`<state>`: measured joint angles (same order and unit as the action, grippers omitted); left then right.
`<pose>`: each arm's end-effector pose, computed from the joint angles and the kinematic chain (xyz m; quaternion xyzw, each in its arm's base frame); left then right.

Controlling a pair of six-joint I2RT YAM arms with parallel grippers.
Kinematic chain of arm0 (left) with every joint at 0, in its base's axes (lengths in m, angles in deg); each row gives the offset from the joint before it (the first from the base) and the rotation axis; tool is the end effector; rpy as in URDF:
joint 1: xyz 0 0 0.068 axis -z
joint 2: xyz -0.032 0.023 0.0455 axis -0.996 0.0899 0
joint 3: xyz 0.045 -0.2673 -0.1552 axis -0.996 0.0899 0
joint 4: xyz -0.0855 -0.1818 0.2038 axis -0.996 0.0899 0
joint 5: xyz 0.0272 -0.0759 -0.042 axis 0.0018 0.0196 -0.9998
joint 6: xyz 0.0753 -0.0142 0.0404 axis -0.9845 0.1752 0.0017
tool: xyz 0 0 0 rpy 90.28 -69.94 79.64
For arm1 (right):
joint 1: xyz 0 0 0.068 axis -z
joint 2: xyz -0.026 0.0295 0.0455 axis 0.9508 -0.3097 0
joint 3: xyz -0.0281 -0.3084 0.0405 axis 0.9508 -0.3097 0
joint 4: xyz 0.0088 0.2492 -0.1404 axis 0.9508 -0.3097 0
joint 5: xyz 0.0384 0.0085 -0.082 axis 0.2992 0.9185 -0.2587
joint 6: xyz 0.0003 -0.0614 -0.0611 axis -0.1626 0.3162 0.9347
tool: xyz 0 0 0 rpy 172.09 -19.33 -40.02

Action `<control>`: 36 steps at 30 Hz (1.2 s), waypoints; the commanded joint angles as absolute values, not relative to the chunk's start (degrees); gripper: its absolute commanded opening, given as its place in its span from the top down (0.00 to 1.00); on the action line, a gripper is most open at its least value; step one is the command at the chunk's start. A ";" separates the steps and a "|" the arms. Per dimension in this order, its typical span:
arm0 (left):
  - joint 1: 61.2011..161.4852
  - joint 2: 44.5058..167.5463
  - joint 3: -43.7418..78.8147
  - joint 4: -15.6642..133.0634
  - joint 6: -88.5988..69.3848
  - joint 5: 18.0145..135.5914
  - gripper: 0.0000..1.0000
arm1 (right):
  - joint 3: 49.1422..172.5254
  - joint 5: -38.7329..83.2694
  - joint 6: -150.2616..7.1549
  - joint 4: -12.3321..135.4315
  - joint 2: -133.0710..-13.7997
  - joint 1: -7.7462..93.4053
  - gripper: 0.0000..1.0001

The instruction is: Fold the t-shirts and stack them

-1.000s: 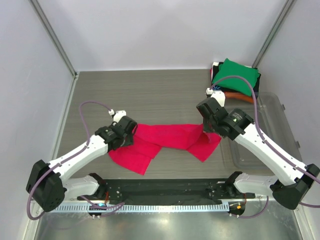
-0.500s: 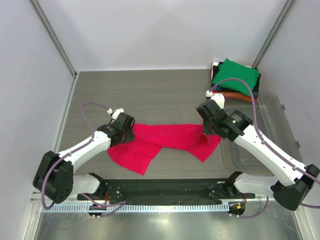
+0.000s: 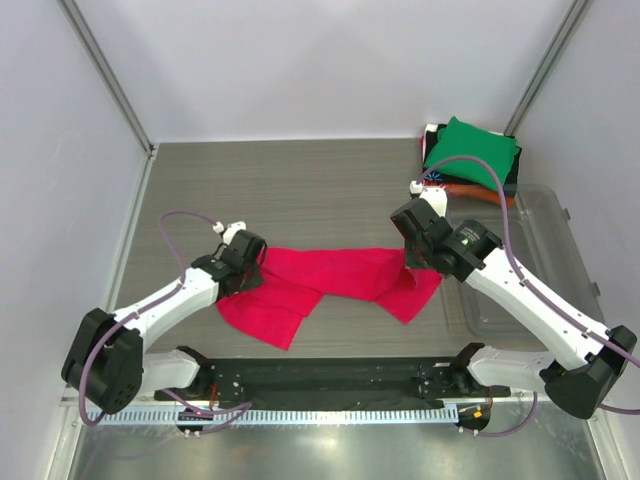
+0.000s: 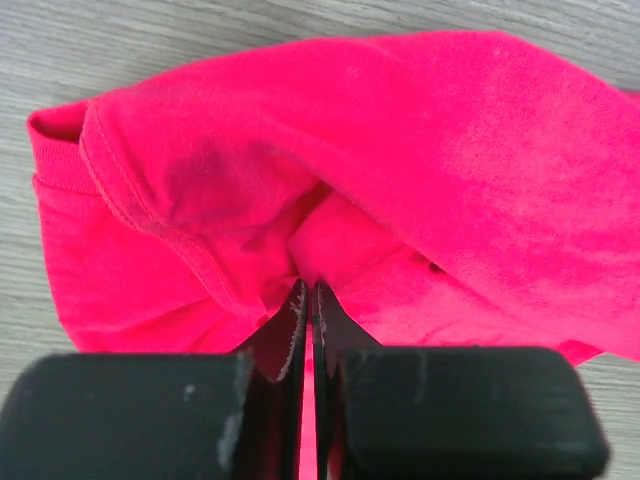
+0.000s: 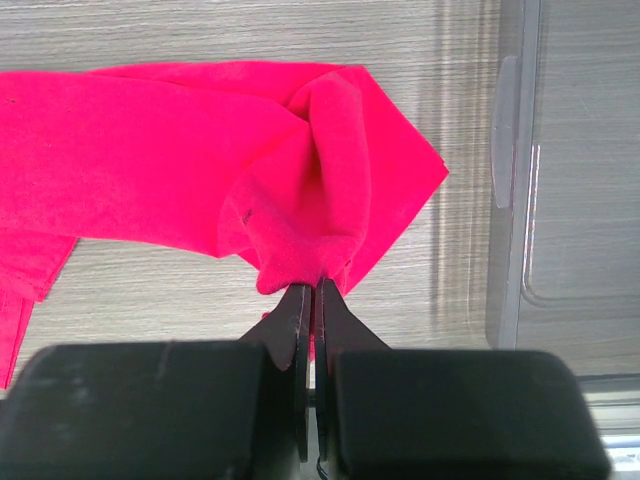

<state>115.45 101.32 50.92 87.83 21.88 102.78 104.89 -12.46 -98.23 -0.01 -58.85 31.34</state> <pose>0.2331 -0.1108 0.1828 -0.1443 0.9419 -0.0398 0.3007 0.2043 0.1293 0.3461 0.0043 0.9388 -0.0233 0.3436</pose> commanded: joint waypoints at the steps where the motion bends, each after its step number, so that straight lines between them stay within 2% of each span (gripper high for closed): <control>1: 115.17 99.35 48.41 87.96 21.44 102.82 1.00 | 105.77 -13.50 -98.40 1.32 -58.10 31.61 0.99; 9: 115.17 89.97 38.39 100.15 19.43 103.96 1.00 | 109.90 -15.25 -97.61 -0.26 -56.96 31.53 0.99; 17: 115.17 83.18 15.64 114.31 13.63 106.24 1.00 | 122.10 -13.68 -90.15 0.96 -51.87 31.53 0.99; 22: 115.17 82.47 -3.23 121.53 9.76 107.30 1.00 | 127.21 -5.71 -81.73 5.01 -46.24 31.53 0.99; 28: 115.17 84.93 -24.50 125.75 3.08 101.77 1.00 | 130.47 7.04 -75.56 7.57 -39.74 31.53 0.99; 31: 115.17 85.81 -33.04 125.93 -0.61 97.90 1.00 | 131.96 12.15 -73.53 8.44 -37.02 31.53 0.99; 36: 116.22 85.90 -39.13 123.74 -2.47 97.72 1.00 | 136.53 13.84 -71.77 11.08 -34.28 31.53 0.99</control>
